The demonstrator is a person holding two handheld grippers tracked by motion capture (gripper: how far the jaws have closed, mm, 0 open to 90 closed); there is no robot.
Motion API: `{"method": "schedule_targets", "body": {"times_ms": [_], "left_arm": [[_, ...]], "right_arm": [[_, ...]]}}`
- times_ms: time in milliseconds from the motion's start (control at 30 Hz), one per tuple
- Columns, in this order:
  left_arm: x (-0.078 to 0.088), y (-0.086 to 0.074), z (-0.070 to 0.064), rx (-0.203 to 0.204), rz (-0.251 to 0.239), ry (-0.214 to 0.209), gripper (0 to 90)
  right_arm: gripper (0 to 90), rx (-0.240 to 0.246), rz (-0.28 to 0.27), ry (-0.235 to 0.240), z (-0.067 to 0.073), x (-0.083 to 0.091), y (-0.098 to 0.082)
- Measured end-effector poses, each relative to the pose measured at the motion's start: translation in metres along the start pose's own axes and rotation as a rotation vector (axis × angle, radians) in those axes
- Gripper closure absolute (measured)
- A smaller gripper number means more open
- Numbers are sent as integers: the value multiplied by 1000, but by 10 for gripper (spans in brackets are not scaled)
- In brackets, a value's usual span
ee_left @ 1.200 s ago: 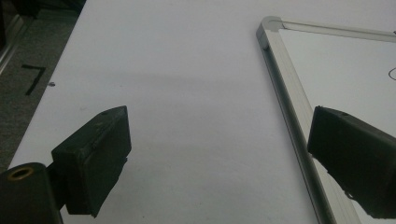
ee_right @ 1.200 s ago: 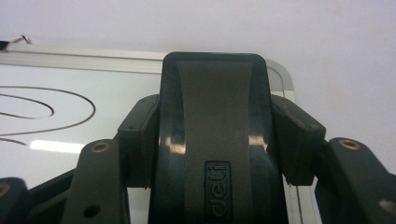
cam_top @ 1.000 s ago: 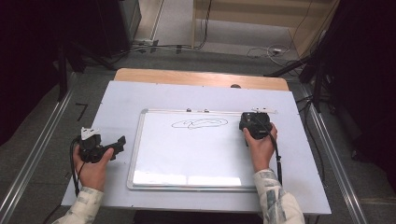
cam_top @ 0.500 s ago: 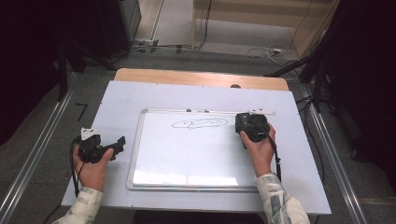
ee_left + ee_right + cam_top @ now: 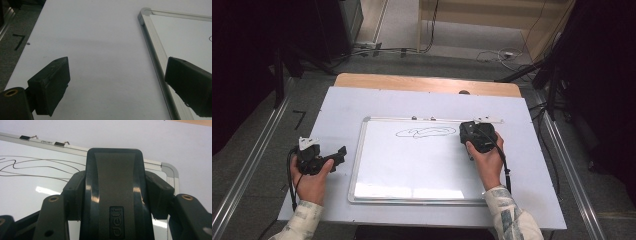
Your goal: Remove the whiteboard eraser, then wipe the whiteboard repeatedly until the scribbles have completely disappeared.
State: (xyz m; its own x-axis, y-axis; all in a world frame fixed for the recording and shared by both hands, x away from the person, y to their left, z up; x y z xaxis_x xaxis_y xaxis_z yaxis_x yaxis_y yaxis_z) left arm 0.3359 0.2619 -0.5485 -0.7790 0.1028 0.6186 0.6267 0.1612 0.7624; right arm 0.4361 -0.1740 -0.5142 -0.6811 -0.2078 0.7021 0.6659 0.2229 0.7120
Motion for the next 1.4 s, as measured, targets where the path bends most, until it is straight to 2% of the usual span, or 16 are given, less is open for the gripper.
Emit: {"method": "schedule_targets", "body": {"times_ms": [467, 733, 1167, 1400], "left_arm": [[0, 0, 0, 1, 1, -1, 67], [0, 0, 0, -2, -1, -1, 67], [1, 1, 0, 0, -3, -4, 67], [1, 0, 1, 3, -5, -4, 67]], "right_arm": [[385, 10, 9, 16, 5, -3, -1], [385, 42, 14, 49, 18, -9, 0], [385, 75, 46, 44, 24, -29, 2], [385, 75, 62, 33, 22, -40, 3]]}}
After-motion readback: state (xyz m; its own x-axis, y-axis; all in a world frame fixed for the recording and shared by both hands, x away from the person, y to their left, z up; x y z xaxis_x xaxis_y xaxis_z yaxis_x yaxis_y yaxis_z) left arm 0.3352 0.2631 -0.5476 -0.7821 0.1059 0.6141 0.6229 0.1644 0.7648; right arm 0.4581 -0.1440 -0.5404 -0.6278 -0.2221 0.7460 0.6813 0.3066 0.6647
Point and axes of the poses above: each handheld gripper's, and its own axes: x roughly backward along the jaws, y roughly out of its top, z roughly to its left, the point moved 9 cm from there along -x, roughly forward along the jaws, and after that the axes turned 2 degrees about z, right-handed, at the moved point
